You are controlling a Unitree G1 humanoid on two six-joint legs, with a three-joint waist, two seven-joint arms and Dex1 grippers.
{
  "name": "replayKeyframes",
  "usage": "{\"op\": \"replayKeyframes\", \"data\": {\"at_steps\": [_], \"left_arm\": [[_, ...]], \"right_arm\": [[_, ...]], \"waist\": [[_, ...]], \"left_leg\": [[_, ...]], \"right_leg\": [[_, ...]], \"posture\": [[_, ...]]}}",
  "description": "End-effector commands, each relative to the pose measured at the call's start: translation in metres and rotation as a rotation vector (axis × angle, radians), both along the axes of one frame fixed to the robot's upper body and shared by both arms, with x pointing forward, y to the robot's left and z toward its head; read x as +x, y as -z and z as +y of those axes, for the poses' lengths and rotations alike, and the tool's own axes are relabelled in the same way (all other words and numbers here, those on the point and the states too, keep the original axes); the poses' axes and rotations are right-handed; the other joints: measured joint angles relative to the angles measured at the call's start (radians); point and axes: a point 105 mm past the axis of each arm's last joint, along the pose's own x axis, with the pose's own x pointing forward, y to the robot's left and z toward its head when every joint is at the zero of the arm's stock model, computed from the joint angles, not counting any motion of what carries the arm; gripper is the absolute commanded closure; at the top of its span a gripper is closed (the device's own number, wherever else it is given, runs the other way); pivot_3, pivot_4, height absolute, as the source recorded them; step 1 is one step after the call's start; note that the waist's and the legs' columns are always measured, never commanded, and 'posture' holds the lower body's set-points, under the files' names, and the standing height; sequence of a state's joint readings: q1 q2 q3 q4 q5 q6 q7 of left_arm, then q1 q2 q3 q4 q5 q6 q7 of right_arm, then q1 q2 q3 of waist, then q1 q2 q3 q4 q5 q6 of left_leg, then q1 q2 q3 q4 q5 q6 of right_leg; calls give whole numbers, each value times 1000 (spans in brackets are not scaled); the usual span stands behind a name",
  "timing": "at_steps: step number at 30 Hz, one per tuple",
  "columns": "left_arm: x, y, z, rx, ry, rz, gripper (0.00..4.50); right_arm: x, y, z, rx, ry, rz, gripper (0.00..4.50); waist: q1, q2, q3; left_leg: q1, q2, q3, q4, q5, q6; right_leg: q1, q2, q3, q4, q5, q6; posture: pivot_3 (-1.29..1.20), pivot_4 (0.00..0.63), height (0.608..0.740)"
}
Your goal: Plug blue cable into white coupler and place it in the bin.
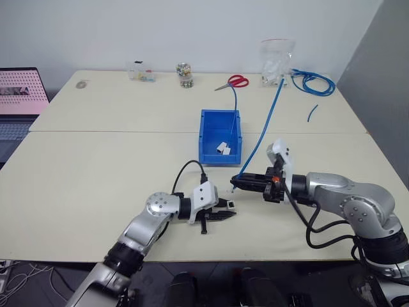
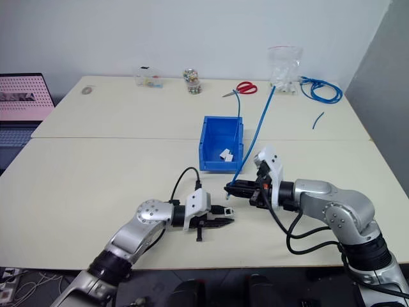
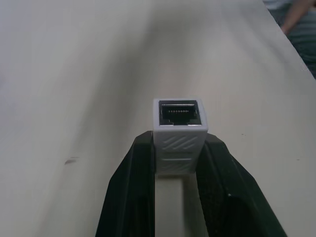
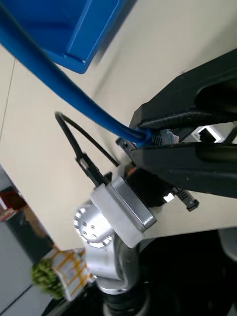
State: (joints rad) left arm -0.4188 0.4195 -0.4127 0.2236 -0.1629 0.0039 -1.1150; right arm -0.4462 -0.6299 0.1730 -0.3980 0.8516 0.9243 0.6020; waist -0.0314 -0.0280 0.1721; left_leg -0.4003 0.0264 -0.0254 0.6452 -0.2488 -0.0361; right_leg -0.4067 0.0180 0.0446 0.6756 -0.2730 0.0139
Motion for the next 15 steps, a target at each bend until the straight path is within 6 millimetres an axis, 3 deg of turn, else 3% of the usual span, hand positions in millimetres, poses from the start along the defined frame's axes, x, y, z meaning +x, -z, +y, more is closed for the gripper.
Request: {"op": "replayKeyframes", "data": {"at_steps": [1,15], "left_arm": [[4,0,-6,9,95,-18,3714],[6,-1,-1,3,122,-6,3714]], "right_arm": [[-5,3,2,-51,-51,-101,4390],[-7,25,-4,-142,-100,-159,4390]], "waist": [[1,0,0],[0,0,0]], "left_leg": [[0,0,0,0,0,0],[0,0,-1,1,0,0]], "right_leg": [[0,1,0,0,0,0],[0,0,0,1,0,0]], "posture": [[0,150,740],[0,150,740]]}}
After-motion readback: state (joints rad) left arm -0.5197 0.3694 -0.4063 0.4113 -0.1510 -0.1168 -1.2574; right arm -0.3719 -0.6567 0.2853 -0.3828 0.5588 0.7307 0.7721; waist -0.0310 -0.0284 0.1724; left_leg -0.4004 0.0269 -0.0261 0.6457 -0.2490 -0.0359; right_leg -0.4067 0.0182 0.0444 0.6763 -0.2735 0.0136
